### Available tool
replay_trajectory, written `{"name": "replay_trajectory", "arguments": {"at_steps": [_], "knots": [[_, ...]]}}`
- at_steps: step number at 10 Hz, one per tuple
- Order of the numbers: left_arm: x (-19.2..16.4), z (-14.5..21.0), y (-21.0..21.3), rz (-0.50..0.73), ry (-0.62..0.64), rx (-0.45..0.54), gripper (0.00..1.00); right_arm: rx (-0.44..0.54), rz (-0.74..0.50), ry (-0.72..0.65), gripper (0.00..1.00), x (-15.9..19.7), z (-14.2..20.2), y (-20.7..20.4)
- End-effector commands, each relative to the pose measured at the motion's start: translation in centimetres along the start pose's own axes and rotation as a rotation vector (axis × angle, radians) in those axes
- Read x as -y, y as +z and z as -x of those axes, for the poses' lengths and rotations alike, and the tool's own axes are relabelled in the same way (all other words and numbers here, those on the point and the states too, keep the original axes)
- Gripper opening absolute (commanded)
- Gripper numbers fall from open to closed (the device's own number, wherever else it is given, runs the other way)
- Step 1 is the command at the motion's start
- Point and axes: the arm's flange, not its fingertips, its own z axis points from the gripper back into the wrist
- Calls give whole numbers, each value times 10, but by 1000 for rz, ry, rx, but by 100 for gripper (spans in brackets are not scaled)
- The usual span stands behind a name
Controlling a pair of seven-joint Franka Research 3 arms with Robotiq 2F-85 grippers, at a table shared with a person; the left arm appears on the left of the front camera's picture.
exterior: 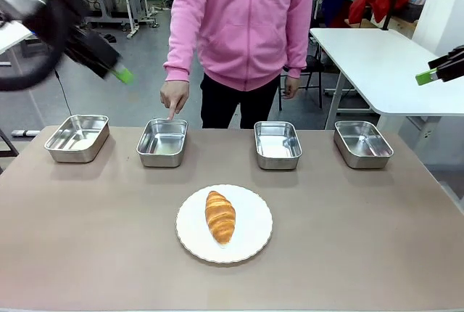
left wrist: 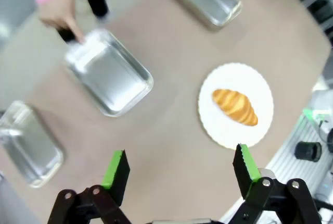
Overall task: Place the bread in the container.
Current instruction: Place the Butter Roll into the Airtight Container indicated by the human.
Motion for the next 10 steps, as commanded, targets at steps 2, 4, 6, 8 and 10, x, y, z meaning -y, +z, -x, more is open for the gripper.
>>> {"name": "replay_trajectory", "arguments": {"at_steps": [2, 4, 6, 8, 10], "knots": [[-1, -18, -54, 19, 83, -136, 100, 23, -4, 0, 100, 1, 0, 0], [9, -7, -39, 5, 43, -71, 100, 23, -4, 0, 100, 1, 0, 0], [9, -7, -39, 5, 43, -71, 100, 23, -4, 0, 100, 1, 0, 0], [9, -13, -39, 1, 66, -69, 100, 23, -4, 0, 100, 1, 0, 0], [35, -44, -68, -43, 218, -136, 100, 23, -4, 0, 100, 1, 0, 0]]}}
